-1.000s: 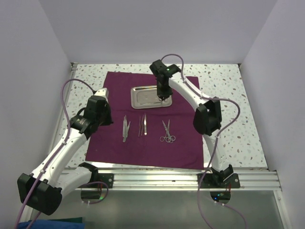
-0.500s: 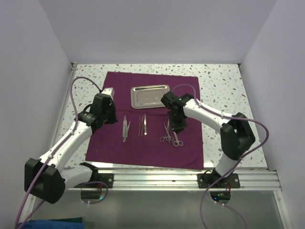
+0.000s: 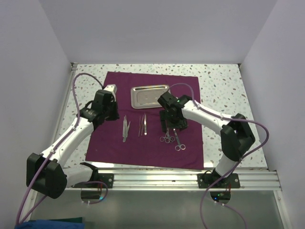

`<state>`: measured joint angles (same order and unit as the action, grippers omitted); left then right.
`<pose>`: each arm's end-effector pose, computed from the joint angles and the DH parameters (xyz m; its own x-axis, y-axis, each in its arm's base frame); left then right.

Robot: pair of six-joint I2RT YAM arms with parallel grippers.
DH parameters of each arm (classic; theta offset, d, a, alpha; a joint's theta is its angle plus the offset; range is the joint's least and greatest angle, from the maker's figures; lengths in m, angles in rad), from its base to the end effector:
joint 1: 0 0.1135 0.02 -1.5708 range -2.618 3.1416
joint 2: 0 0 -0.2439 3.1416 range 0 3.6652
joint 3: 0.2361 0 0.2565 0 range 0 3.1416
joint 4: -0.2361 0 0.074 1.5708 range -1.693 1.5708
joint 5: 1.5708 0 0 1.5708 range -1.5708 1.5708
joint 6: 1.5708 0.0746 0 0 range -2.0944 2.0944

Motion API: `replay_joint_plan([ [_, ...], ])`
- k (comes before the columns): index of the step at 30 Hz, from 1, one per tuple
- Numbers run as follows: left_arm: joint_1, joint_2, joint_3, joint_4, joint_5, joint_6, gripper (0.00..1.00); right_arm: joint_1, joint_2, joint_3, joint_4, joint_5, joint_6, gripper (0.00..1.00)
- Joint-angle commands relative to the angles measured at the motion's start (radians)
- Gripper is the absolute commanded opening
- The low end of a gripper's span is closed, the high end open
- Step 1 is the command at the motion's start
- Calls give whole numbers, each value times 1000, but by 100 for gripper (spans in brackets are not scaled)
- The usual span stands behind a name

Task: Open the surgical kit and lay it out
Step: Reset both arms

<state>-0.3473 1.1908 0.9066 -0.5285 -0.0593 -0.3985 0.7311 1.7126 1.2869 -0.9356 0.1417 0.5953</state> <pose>0.2721 -0.0938 0.2199 -0.7463 -0.1418 -0.6504 0.0129 0.9738 -0.2271 0.2580 0.2172 0.1620 -0.9613 -0.1165 -0.2497 -0.1209 0.9927 0.0022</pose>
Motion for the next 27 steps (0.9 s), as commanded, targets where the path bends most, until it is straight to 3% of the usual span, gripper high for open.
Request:
replay_joint_plan([
  [1, 5, -7, 37, 58, 1, 44, 5, -1, -68, 104, -26, 93, -28, 80],
  [2, 5, -10, 44, 59, -16, 47, 56, -1, -83, 120, -29, 111, -32, 80],
  [3, 5, -14, 57, 71, -28, 53, 96, -2, -123, 143, -26, 152, -44, 81],
  [4, 5, -16, 64, 77, -40, 56, 99, -1, -146, 152, -23, 165, -52, 82],
  [12, 5, 43, 130, 47, -151, 93, 100, -2, -309, 175, 90, 289, -63, 90],
  [17, 5, 41, 114, 42, -143, 76, 99, -1, -396, 146, 228, 217, -153, 90],
  [21, 5, 47, 118, 47, -148, 81, 99, -1, -436, 141, 274, 225, -193, 98],
  [22, 5, 50, 123, 47, -157, 84, 100, -1, -439, 144, 274, 232, -196, 98],
  [24, 5, 64, 143, 45, -168, 87, 100, -2, -427, 163, 270, 193, -245, 86],
  [27, 5, 84, 173, 44, -200, 90, 99, -1, -413, 178, 247, 254, -244, 94],
])
